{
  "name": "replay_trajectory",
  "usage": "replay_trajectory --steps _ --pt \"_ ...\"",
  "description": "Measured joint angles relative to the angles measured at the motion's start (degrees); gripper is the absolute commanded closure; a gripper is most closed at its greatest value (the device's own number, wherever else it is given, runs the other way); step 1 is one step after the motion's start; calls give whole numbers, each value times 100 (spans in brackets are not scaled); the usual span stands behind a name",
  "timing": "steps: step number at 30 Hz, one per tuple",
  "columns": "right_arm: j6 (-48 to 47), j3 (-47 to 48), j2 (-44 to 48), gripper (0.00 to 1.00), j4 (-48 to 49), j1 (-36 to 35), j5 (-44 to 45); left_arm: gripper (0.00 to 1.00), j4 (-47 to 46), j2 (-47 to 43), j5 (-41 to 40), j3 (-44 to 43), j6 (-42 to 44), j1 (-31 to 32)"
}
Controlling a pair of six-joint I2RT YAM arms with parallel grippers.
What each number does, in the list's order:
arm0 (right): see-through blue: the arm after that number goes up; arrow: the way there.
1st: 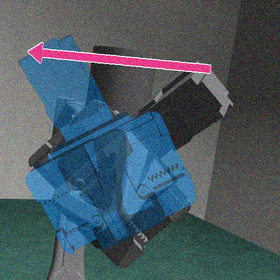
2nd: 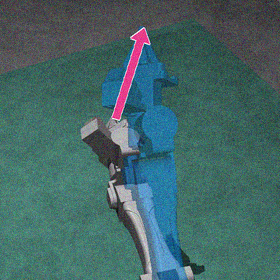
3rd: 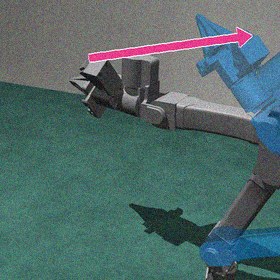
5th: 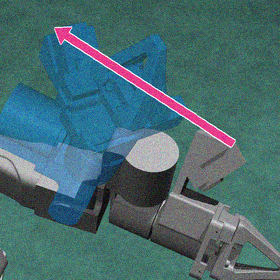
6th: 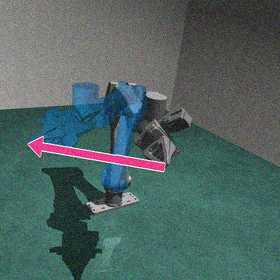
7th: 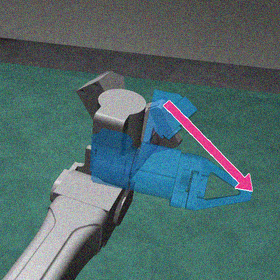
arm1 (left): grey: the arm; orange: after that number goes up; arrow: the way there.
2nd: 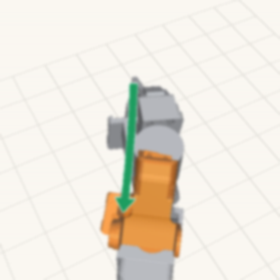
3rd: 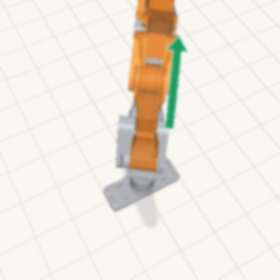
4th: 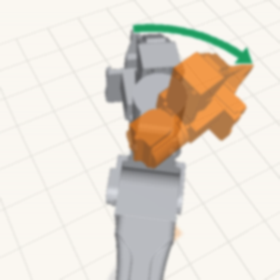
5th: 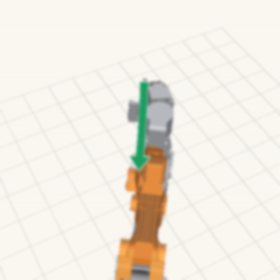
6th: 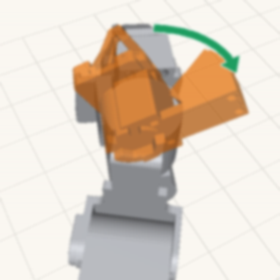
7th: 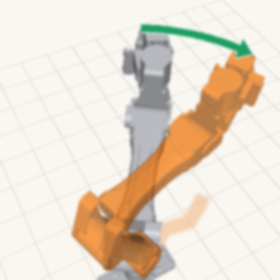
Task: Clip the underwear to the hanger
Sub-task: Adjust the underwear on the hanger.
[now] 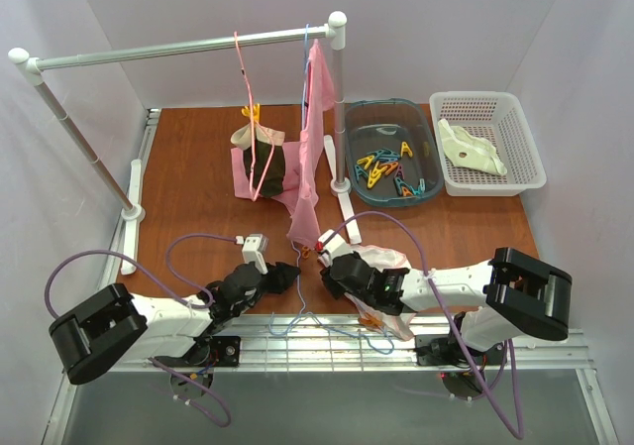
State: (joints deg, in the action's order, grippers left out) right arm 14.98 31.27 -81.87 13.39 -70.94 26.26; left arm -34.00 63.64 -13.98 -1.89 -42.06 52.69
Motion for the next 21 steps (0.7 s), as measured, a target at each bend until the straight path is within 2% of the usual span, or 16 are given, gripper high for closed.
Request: replay_trajectory --steps 4,7,8,14,21 --pt "114 -66 -50 73 -87 4 92 37 -111 175 9 -87 -2 61" --pt "197 -70 -201 97 -181 4 111 37 -166 243 11 -138 0 70" --pt "267 -70 -247 99 -221 7 114 37 -168 258 11 -153 0 70" --pt "748 131 -299 99 -793 4 234 39 -264 380 9 -188 0 70" --pt "1832 584 -299 99 -1827 -22 343 39 -378 507 2 -267 9 70"
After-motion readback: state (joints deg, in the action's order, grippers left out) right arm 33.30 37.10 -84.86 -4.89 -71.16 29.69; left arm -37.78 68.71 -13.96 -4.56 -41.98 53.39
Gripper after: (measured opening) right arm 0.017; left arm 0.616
